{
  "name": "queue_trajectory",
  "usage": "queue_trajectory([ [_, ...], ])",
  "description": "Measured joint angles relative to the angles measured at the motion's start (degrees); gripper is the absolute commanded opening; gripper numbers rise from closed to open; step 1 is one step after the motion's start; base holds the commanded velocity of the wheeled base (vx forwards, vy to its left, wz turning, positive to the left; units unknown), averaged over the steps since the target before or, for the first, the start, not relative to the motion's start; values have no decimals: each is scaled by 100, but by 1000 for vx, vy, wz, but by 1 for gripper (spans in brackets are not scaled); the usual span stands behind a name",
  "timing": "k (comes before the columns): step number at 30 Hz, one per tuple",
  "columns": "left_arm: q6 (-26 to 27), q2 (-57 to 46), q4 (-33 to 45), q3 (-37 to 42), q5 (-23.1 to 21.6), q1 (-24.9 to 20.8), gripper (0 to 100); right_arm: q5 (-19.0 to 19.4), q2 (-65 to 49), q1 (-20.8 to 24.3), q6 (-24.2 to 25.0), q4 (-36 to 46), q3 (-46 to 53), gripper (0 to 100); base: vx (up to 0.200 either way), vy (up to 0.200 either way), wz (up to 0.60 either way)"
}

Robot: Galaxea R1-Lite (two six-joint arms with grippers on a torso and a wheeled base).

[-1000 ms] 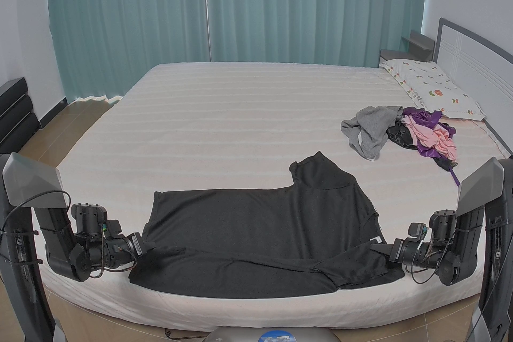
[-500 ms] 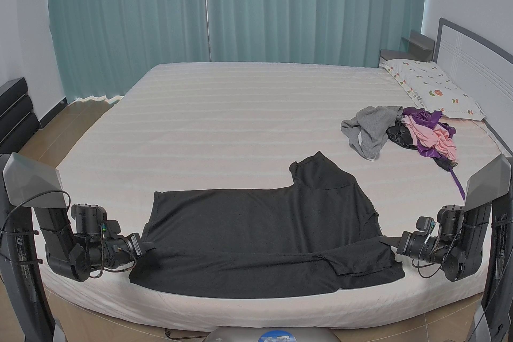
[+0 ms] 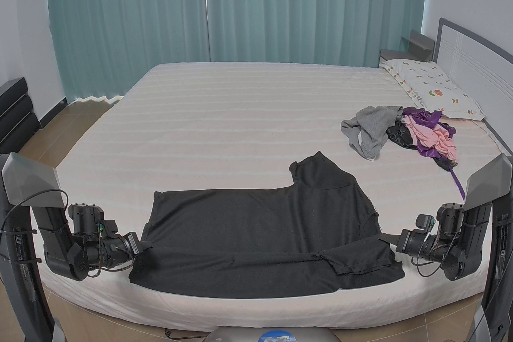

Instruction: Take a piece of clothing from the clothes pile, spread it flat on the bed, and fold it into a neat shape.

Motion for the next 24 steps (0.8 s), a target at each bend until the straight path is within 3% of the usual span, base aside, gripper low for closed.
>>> queue_trajectory([
  [19,4,33,0,-5,174,66,0,-15,41,44,-2,0,-24,0,0,0,0],
  [20,2,44,0,-7,194,61,0,-15,52,49,-5,0,-24,100,0,0,0],
  [21,0,50,2,-7,199,60,0,-12,63,52,-7,0,-24,100,0,0,0],
  [22,-5,57,2,-11,202,55,100,-12,79,60,-7,0,-24,100,0,0,0],
  [24,-9,66,2,-16,205,49,100,-12,99,66,-2,0,-20,100,0,0,0],
])
